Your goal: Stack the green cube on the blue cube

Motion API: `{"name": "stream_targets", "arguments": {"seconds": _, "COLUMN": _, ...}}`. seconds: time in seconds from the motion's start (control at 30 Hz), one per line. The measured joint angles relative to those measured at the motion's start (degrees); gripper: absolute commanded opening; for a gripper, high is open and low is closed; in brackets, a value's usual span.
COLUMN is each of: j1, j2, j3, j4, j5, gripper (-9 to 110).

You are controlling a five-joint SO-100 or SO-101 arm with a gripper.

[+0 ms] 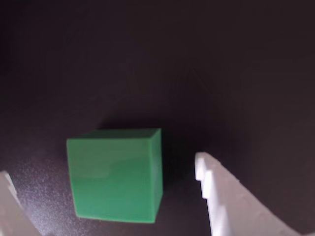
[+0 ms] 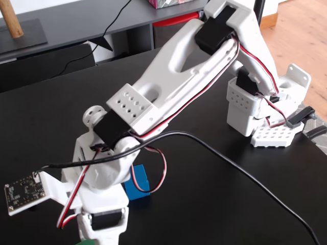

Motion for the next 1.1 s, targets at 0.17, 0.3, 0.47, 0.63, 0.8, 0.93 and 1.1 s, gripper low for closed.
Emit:
{"name": "stream_targets", "arguments": {"seconds": 0.17, "j1": 0.1, "j2": 0.0, "j3": 0.0, "j4": 0.0, "j5": 0.3, "gripper": 19}}
{"name": "stream_targets", "arguments": {"seconds": 0.3, "j1": 0.1, "j2": 0.0, "j3": 0.0, "j4": 0.0, "j5": 1.9, "gripper": 11}}
{"name": "stream_targets", "arguments": {"seconds": 0.47, "j1": 0.0, "j2": 0.0, "j3": 0.0, "j4": 0.0, "j5": 4.0, "gripper": 1}}
{"name": "stream_targets", "arguments": {"seconds": 0.63, "j1": -0.8, "j2": 0.0, "j3": 0.0, "j4": 0.1, "j5": 4.1, "gripper": 1}}
{"name": "stream_targets", "arguments": {"seconds": 0.8, "j1": -2.2, "j2": 2.9, "j3": 1.7, "j4": 3.2, "j5": 5.6, "gripper": 1}}
{"name": "stream_targets", "arguments": {"seconds": 0.93, "j1": -3.3, "j2": 9.4, "j3": 3.0, "j4": 6.2, "j5": 6.5, "gripper": 1}}
{"name": "stream_targets", "arguments": {"seconds": 1.1, "j1": -4.0, "j2": 19.3, "j3": 3.9, "j4": 11.2, "j5": 6.2, "gripper": 1}}
